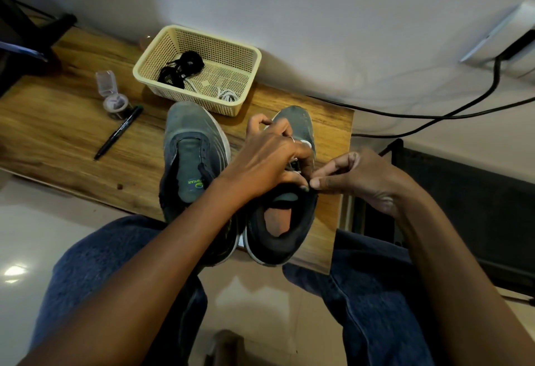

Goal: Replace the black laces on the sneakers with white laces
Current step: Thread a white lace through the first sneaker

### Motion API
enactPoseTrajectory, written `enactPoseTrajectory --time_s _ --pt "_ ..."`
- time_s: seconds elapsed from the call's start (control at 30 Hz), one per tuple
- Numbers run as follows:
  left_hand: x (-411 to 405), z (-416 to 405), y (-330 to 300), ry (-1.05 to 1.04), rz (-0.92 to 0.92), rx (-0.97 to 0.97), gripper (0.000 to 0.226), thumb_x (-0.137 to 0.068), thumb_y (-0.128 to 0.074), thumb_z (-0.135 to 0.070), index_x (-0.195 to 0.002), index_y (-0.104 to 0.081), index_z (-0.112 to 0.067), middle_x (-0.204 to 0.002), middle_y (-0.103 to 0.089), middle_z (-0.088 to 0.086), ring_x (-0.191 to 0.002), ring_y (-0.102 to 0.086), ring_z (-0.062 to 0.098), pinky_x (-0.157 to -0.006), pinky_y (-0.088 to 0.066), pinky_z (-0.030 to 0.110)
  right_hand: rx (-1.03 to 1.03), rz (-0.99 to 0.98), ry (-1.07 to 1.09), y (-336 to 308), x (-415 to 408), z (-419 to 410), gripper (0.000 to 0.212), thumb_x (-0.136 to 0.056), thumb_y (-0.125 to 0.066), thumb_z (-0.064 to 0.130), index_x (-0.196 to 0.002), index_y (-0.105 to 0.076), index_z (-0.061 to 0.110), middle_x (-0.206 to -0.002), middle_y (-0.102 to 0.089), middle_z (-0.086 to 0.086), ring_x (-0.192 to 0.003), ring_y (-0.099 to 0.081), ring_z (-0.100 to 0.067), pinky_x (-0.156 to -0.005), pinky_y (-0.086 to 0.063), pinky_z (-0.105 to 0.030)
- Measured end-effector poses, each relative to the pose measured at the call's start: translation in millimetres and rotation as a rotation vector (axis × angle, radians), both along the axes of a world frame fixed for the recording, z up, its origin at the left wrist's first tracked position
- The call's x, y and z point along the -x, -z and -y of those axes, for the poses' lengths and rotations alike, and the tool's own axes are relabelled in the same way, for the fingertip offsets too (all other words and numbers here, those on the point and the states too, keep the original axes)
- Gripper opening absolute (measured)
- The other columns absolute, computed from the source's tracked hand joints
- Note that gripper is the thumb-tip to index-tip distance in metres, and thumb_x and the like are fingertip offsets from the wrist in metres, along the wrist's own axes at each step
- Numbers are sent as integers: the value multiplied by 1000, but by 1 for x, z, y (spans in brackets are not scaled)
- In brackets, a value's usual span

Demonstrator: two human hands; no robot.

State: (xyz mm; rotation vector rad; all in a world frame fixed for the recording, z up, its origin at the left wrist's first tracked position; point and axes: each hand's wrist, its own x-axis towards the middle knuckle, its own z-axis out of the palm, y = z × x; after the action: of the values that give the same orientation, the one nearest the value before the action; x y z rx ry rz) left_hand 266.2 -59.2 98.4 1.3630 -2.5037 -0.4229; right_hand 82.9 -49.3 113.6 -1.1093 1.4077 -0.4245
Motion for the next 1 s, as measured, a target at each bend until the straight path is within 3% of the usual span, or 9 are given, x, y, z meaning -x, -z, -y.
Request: enactPoseTrajectory --time_s 0.1,0.2,0.3,0.47,0.7,0.87,1.0 --pt "-2 0 -2 -20 -7 3 32 -69 -72 -54 -92 -68 -32 -95 -55 -12 -108 -36 8 -84 -9 28 -10 -56 -41 -4 2 0 17 -67 -80 1 -82 -72 -2 -79 -73 -13 -70 -69 -12 -62 -55 -18" --pt "-3 -1 0 -3 7 3 30 -68 -70 -57 -85 -72 -32 -100 -65 -20 -107 -39 10 -89 -13 33 -20 -83 -50 -6 3 1 19 -68 -80 1 -83 -71 -4 -81 -73 -16 -72 -70 -17 -66 -58 -21" --pt "-3 -3 1 -1 17 -37 22 -74 -69 -56 -86 -73 -38 -106 -62 -24 -110 -35 7 -90 -13 35 -18 -89 -42 -8 3 1 17 -68 -80 1 -82 -72 -3 -79 -73 -16 -71 -70 -17 -64 -58 -20" --pt "-6 -6 5 -31 6 -63 14 -81 -66 -51 -88 -72 -40 -110 -56 -23 -112 -34 5 -92 -13 35 -25 -89 -32 -7 3 1 15 -67 -81 1 -79 -72 0 -77 -74 -14 -68 -70 -15 -63 -57 -20" --pt "1 -9 6 -103 -37 -108 13 -81 -67 -50 -82 -72 -39 -101 -50 -27 -111 -33 4 -93 -12 35 -22 -47 -7 -5 3 1 16 -65 -80 -2 -78 -72 -3 -76 -73 -14 -68 -70 -15 -62 -56 -20" --pt "2 -10 6 -125 52 -52 17 -81 -65 -52 -86 -73 -38 -112 -52 -24 -117 -32 7 -103 -13 41 -20 -44 7 -2 1 1 20 -64 -81 -2 -81 -71 -6 -73 -73 -11 -67 -70 -13 -60 -55 -18" --pt "-1 -9 9 -114 88 -55 15 -82 -66 -48 -83 -70 -34 -116 -53 -21 -120 -31 10 -103 -9 41 -41 -7 -1 -7 -2 1 17 -63 -80 -1 -78 -72 -3 -79 -74 -14 -72 -71 -16 -61 -55 -19"
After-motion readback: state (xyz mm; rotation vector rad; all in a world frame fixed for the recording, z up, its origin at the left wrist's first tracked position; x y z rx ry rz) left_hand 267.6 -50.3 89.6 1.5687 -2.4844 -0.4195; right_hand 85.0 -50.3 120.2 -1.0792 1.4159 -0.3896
